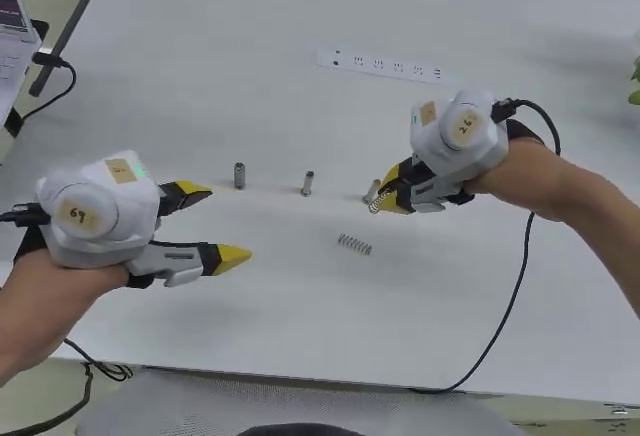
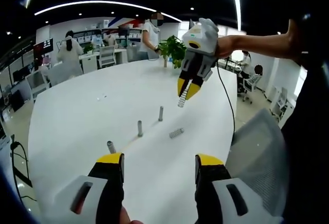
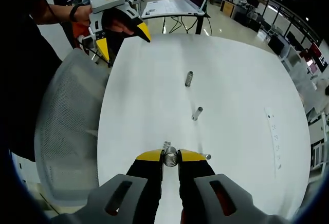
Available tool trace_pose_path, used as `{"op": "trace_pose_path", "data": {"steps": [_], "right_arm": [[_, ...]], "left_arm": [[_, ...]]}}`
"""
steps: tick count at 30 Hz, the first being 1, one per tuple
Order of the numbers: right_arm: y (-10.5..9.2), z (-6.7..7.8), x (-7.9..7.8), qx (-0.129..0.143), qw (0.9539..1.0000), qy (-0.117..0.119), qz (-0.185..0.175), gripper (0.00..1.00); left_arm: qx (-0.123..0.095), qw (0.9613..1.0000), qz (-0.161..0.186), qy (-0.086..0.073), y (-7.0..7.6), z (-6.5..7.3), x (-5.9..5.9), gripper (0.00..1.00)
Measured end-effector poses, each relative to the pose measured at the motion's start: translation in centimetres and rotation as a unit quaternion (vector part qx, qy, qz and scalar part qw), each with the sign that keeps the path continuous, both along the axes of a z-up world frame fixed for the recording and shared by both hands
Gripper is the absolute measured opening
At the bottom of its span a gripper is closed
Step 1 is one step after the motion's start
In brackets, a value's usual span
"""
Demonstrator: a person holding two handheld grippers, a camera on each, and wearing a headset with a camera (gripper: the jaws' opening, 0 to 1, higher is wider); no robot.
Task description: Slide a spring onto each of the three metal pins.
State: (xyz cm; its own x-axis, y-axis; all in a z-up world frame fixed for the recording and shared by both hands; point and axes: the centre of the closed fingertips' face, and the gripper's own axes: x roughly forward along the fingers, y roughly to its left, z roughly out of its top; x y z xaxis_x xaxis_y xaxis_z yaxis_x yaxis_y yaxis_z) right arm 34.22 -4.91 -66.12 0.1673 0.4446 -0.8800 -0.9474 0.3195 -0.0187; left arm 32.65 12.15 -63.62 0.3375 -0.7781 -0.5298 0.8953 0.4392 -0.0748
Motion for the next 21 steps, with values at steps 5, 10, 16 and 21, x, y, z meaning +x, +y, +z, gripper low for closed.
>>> {"op": "trace_pose_path", "data": {"steps": [5,10,16,21], "right_arm": [[0.0,-0.2,1.0,0.002,1.0,0.004,0.001,0.09],[0.1,-0.6,1.7,-0.004,1.0,0.003,0.0,0.09],[0.6,-0.9,2.2,-0.002,0.9999,0.008,0.007,0.09],[0.8,-1.3,2.7,-0.006,0.9999,0.009,0.008,0.09]], "left_arm": [[0.0,0.9999,0.011,0.0,1.0,0.1,0.2,0.53],[0.001,0.9996,0.027,0.001,2.1,0.1,0.4,0.56],[0.002,0.9993,0.039,0.003,3.2,0.0,0.5,0.58],[0.005,0.9989,0.045,0.004,4.0,-0.1,0.5,0.6]]}}
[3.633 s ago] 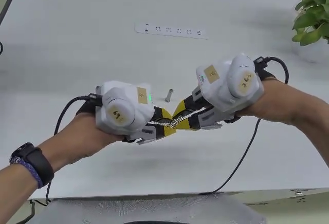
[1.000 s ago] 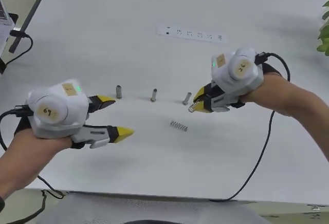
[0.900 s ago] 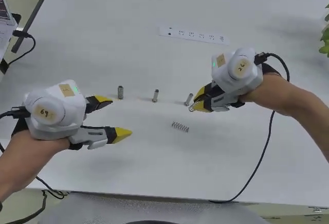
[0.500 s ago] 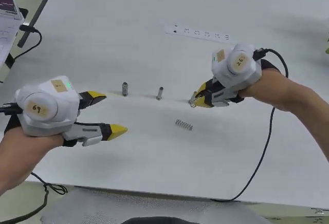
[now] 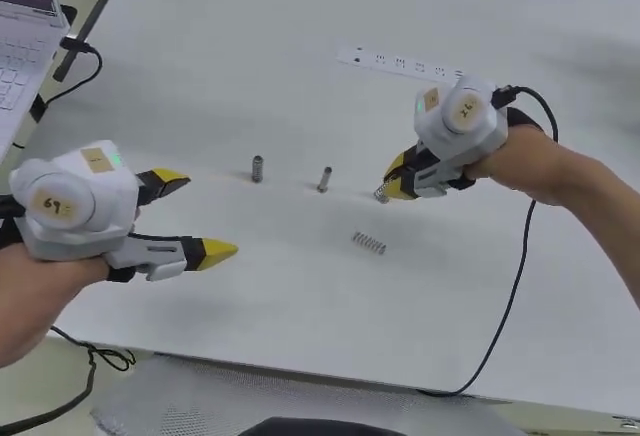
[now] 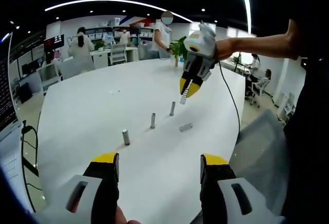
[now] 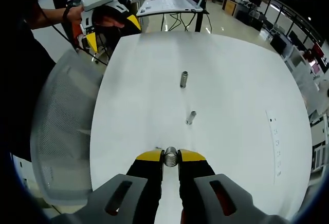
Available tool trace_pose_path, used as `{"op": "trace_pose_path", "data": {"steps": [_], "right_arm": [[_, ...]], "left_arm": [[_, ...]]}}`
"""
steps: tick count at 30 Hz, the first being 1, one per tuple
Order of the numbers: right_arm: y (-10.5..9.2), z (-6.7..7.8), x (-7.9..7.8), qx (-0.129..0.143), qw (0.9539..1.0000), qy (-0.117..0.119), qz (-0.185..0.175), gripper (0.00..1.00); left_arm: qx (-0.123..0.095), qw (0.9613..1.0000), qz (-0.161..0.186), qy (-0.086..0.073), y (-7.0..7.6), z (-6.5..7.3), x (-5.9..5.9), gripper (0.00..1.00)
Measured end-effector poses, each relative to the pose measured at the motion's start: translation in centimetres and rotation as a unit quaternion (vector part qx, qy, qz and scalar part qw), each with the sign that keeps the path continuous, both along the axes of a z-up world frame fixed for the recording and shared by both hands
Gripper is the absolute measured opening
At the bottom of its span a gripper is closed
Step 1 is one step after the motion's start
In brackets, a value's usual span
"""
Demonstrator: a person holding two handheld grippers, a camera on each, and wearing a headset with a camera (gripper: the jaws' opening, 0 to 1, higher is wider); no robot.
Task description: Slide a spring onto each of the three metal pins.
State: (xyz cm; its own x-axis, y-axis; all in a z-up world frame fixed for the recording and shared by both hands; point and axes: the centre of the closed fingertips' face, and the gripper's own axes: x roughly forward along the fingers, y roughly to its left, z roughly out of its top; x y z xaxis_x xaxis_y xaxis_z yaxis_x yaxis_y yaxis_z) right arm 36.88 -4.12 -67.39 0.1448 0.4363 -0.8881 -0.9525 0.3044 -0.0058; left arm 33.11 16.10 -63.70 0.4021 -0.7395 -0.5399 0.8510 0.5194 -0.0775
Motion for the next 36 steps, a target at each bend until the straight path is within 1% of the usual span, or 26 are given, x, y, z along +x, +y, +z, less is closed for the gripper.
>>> {"op": "trace_pose_path", "data": {"steps": [4,14,22,32,36], "right_arm": [[0.2,-0.3,0.4,-0.003,1.0,0.001,0.0,0.09],[0.7,-1.0,1.7,-0.008,1.0,0.001,0.0,0.09],[1.1,-1.6,2.5,-0.012,0.9999,0.003,0.002,0.09],[1.9,-2.1,3.5,-0.012,0.9999,0.006,0.007,0.09],[2.3,-2.1,4.0,-0.012,0.9999,0.003,0.008,0.09]], "left_arm": [[-0.001,1.0,0.009,0.001,0.7,0.0,-0.1,0.62],[0.0,0.9996,0.026,0.004,1.9,0.0,-0.1,0.66],[0.0,0.9995,0.031,0.008,2.3,-0.1,-0.3,0.69],[0.002,0.9992,0.038,0.008,2.8,-0.2,-0.3,0.69],[0.003,0.9991,0.042,0.008,3.1,-0.3,-0.3,0.69]]}}
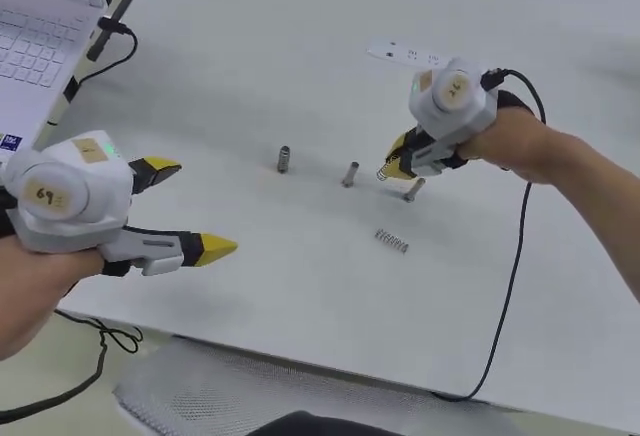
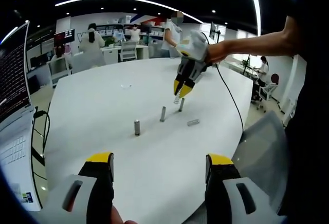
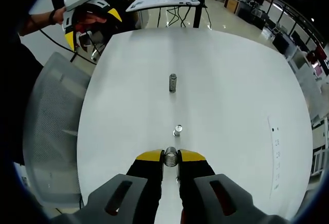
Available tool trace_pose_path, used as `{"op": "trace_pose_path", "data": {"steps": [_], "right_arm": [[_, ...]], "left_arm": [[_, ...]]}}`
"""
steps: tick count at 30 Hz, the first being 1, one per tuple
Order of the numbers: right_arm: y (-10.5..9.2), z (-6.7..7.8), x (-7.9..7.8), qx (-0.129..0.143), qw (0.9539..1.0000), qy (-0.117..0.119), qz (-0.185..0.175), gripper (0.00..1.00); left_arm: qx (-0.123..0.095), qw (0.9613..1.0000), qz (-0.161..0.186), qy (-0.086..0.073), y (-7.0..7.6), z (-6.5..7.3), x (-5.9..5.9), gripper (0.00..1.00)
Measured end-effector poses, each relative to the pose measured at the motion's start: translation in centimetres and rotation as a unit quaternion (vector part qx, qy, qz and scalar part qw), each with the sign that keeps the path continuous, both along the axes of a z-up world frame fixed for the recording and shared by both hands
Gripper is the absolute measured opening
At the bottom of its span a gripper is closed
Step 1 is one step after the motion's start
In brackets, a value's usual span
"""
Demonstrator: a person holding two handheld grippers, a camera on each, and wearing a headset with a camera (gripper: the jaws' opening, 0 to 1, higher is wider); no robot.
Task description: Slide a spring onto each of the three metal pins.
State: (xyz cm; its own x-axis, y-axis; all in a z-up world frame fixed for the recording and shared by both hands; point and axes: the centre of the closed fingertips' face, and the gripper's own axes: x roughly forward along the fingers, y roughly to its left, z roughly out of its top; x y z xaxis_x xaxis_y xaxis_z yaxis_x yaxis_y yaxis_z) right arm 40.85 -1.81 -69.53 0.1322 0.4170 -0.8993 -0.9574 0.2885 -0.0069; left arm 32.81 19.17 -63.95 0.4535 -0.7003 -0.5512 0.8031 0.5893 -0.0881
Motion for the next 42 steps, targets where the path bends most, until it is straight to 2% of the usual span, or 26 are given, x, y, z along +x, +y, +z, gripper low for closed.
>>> {"op": "trace_pose_path", "data": {"steps": [19,42], "right_arm": [[2.2,-0.3,1.7,0.0,0.9998,-0.003,0.018,0.09],[3.0,-1.2,1.9,-0.013,0.9991,0.007,0.04,0.09]], "left_arm": [[0.002,0.9999,0.011,0.001,1.0,0.0,0.2,0.68],[0.001,0.9997,0.022,0.006,1.8,-0.2,0.2,0.67]]}}
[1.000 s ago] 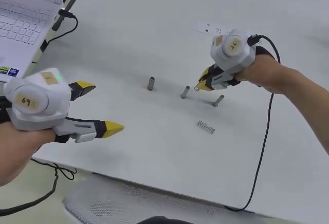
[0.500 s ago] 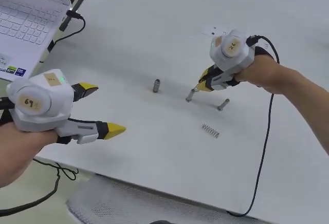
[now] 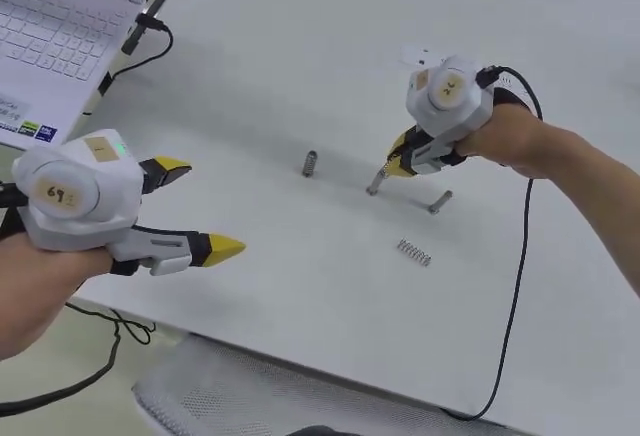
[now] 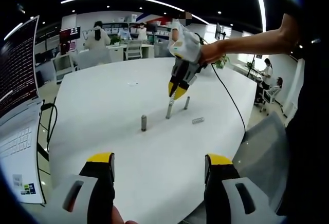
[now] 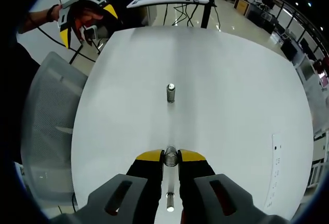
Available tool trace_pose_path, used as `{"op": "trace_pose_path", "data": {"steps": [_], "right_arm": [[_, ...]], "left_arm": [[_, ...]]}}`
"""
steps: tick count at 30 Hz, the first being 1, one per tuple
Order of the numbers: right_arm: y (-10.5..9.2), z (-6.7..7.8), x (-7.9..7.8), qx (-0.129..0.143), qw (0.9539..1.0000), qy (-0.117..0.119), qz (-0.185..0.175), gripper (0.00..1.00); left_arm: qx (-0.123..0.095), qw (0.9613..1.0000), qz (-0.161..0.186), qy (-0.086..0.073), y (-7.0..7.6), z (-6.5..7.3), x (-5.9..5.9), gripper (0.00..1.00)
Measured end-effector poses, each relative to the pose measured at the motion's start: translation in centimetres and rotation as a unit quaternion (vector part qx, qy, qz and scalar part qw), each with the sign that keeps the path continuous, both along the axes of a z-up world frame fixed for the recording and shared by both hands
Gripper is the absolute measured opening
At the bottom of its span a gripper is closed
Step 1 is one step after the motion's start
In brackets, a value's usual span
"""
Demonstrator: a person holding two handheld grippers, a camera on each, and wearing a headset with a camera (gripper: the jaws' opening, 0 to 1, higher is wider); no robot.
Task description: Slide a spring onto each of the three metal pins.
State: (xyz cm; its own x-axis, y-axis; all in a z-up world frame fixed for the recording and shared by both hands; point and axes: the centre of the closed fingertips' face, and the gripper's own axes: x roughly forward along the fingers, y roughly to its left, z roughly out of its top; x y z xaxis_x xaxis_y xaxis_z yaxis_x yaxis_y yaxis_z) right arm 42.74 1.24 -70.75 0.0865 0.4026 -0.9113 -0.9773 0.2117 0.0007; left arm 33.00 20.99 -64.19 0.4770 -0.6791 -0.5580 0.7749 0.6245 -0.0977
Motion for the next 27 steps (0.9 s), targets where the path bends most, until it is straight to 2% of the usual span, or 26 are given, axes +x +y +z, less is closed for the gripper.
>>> {"op": "trace_pose_path", "data": {"steps": [16,27], "right_arm": [[0.5,-1.0,0.1,-0.012,0.9998,0.004,0.014,0.09],[0.5,-2.5,0.9,-0.022,0.9994,0.008,0.025,0.09]], "left_arm": [[0.001,1.0,0.003,0.004,0.2,-0.1,0.0,0.67],[0.0,1.0,0.006,0.004,0.3,-0.1,0.1,0.67]]}}
